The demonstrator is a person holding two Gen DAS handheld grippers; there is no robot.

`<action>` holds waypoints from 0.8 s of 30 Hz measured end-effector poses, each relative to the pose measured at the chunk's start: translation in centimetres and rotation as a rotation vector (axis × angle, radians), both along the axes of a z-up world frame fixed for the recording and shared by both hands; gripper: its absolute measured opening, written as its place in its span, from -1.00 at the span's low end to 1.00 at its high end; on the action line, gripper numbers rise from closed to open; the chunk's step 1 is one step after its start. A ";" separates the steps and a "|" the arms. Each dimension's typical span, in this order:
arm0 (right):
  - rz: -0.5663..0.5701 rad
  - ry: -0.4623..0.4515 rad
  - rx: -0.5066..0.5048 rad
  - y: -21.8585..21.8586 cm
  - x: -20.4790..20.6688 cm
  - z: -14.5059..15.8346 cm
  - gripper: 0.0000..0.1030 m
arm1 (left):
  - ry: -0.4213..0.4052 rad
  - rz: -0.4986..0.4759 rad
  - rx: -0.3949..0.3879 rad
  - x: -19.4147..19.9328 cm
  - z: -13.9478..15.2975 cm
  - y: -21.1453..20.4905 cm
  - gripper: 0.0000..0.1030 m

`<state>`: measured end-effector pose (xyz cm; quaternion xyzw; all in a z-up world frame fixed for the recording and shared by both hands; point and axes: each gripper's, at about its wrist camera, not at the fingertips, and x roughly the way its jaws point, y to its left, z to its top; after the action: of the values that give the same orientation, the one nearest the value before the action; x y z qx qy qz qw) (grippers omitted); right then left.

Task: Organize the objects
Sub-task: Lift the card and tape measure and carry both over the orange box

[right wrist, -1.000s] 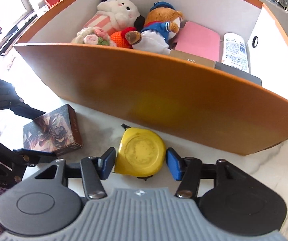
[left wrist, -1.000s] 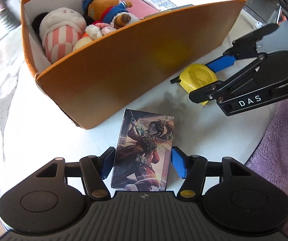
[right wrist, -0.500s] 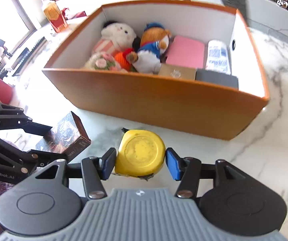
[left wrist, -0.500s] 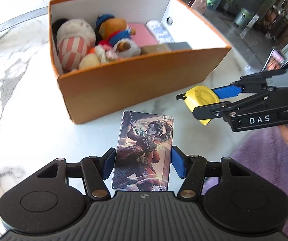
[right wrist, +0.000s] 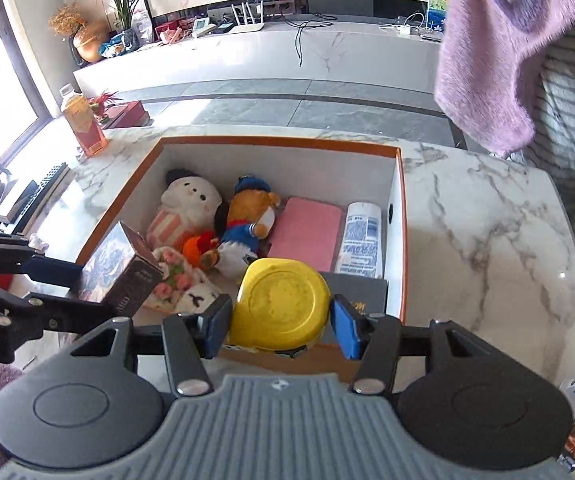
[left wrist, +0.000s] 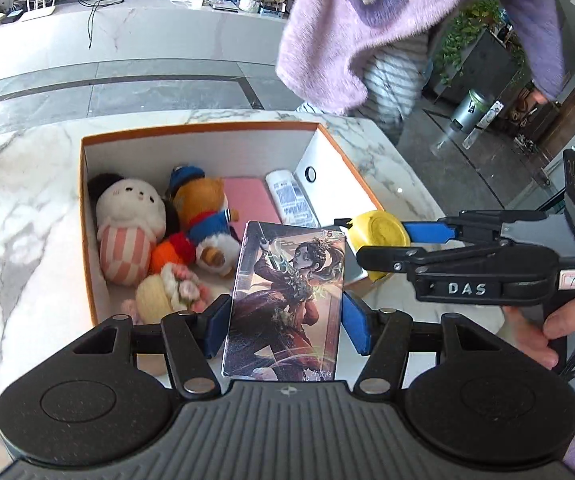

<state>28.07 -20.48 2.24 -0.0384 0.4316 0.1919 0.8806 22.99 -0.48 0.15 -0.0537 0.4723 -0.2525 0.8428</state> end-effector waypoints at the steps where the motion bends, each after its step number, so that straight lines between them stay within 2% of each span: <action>1: -0.005 -0.008 -0.017 0.3 0.8 -0.3 0.09 | -0.004 0.008 -0.003 0.7 0.1 -0.3 0.33; 7: -0.004 -0.007 -0.134 1.7 4.2 -3.0 0.09 | 0.029 0.033 0.001 4.7 -1.4 -2.5 0.33; 13: 0.025 0.051 -0.192 2.0 6.1 -5.8 0.09 | 0.073 0.055 0.005 6.9 -3.7 -3.9 0.33; 20: 0.075 0.061 -0.227 2.0 7.3 -6.7 0.09 | 0.130 0.085 -0.028 8.5 -5.3 -4.5 0.33; 24: 0.122 0.086 -0.280 2.5 7.5 -6.9 0.09 | 0.164 0.104 -0.055 9.0 -6.1 -4.5 0.33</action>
<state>35.54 -17.94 -4.64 -0.1786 0.4883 0.1842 0.8341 31.97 -4.94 -5.94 -0.1217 0.5293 -0.2158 0.8115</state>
